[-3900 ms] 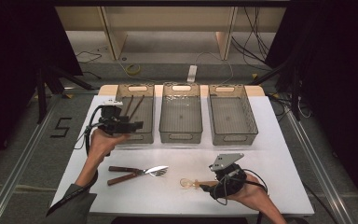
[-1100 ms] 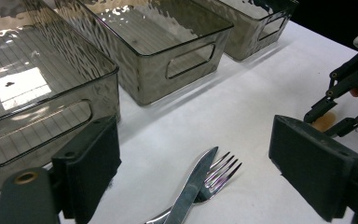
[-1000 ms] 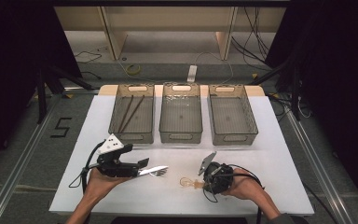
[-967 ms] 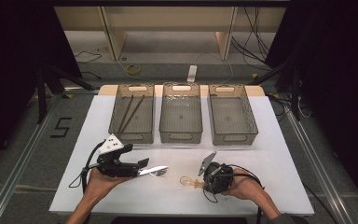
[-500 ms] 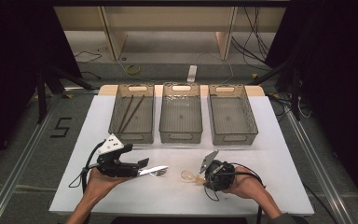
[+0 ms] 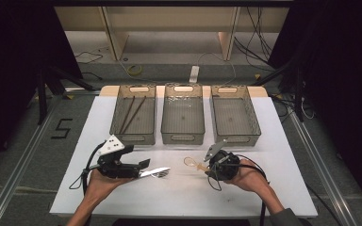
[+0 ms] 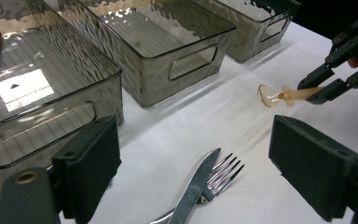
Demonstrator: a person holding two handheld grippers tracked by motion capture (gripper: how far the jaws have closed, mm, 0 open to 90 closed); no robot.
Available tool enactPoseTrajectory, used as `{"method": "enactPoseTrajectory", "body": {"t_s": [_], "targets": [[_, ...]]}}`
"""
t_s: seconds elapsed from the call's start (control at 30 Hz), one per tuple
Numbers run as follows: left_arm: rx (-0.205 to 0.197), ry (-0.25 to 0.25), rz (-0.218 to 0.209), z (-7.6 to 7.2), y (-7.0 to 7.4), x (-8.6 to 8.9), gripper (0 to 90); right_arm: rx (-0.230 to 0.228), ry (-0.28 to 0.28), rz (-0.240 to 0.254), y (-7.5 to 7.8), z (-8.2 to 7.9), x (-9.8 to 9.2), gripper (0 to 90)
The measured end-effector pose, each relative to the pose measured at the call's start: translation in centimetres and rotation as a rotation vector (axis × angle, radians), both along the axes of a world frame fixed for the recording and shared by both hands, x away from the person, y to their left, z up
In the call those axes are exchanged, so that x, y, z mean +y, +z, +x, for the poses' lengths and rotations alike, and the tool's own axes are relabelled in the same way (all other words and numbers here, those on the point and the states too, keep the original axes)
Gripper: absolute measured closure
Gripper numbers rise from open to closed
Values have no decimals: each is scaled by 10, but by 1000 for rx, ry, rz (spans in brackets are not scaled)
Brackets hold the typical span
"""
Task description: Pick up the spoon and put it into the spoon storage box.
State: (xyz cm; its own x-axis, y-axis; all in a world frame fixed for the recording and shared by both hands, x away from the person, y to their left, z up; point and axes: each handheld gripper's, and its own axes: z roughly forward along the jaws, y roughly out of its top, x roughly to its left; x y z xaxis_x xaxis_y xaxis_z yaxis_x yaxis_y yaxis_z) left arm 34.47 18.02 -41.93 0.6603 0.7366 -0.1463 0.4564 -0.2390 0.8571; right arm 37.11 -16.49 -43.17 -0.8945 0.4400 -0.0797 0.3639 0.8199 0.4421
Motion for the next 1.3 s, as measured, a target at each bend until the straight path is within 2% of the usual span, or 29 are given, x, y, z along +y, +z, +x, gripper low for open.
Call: {"method": "enactPoseTrajectory", "body": {"t_s": [0.23,0.7,0.93,1.3], "targets": [[1,3,4,0,-1,0,157,2,-41,67,9,14,-3,762],[3,13,-1,1,-1,0,157,-60,-96,117,35,51,15,762],[5,6,4,1,-2,-2,157,-66,-156,158,47,71,23,762],[6,8,3,1,-2,-3,157,-74,-259,193,56,101,31,762]]}}
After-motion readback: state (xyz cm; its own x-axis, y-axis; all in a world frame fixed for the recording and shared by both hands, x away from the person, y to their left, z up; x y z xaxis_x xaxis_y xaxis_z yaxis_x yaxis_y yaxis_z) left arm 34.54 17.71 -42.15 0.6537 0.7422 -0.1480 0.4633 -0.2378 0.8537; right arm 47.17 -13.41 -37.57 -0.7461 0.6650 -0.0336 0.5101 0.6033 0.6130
